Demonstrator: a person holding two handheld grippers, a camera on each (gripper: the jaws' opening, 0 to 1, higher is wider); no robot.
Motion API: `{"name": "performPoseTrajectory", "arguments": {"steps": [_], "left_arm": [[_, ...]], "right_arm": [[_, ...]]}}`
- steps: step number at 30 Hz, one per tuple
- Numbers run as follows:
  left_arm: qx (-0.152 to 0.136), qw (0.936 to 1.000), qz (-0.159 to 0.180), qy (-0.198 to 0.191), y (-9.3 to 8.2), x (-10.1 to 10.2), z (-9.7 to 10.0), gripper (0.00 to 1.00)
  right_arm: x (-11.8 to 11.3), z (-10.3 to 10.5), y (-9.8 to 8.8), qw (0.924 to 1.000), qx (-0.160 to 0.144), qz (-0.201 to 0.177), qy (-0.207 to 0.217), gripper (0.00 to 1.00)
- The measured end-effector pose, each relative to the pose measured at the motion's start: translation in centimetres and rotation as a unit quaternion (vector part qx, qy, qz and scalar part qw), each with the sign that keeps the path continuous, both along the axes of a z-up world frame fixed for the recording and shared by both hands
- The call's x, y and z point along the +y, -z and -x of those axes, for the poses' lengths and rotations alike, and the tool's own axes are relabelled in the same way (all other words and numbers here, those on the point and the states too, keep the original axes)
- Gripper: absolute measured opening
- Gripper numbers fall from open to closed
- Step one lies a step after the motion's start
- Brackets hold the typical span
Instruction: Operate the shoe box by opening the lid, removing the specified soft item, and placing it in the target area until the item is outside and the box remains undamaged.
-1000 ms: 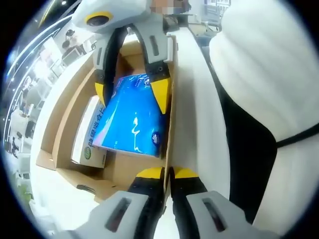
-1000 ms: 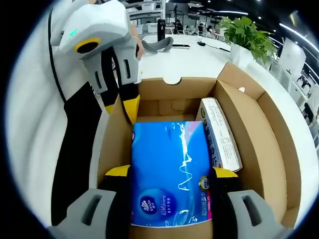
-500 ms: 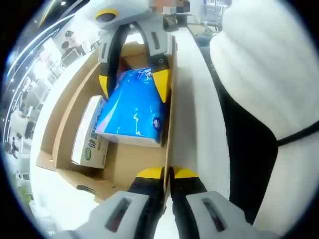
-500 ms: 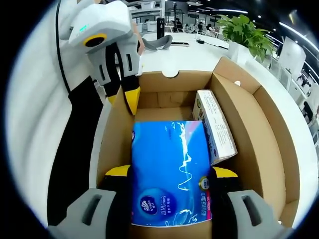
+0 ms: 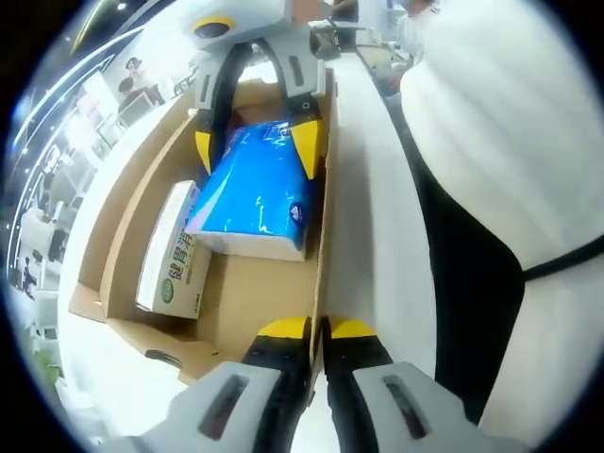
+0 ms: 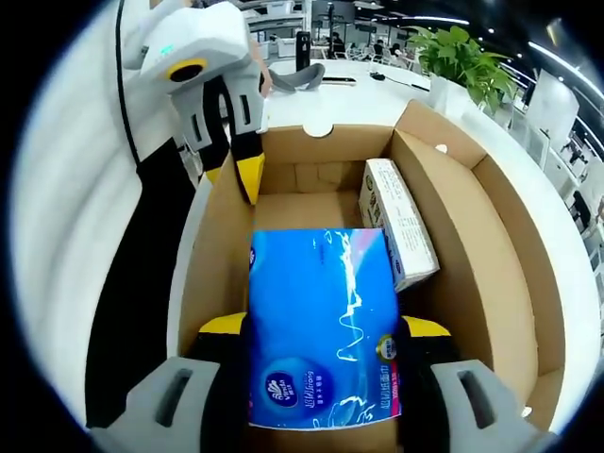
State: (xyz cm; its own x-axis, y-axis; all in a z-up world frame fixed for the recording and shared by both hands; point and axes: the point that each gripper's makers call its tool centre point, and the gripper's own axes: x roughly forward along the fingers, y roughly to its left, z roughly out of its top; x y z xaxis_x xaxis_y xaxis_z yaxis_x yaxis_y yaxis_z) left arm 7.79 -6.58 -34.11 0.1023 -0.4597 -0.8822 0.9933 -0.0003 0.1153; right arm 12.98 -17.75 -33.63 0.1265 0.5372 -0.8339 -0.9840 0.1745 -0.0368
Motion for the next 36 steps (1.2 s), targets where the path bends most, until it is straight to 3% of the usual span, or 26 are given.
{"name": "performPoseTrajectory", "arguments": {"steps": [12, 21, 30, 36], "left_arm": [[-0.001, 1.0000, 0.001, 0.000, 0.0, 0.0, 0.0, 0.05], [-0.004, 1.0000, 0.001, -0.002, 0.0, 0.1, -0.1, 0.05], [-0.009, 0.9999, 0.004, -0.006, -0.1, 0.1, -0.1, 0.06], [-0.008, 0.9999, 0.004, -0.006, -0.1, 0.1, 0.0, 0.06]], "right_arm": [[-1.8, 0.1, 0.1, 0.9984, 0.012, 0.052, -0.016, 0.63], [-1.8, 0.1, 0.1, 0.9981, 0.014, 0.058, -0.018, 0.63], [-1.7, 0.1, 1.0, 0.9881, 0.036, 0.146, -0.035, 0.67], [-1.4, 0.1, 2.2, 0.9830, 0.043, 0.174, -0.039, 0.72]]}}
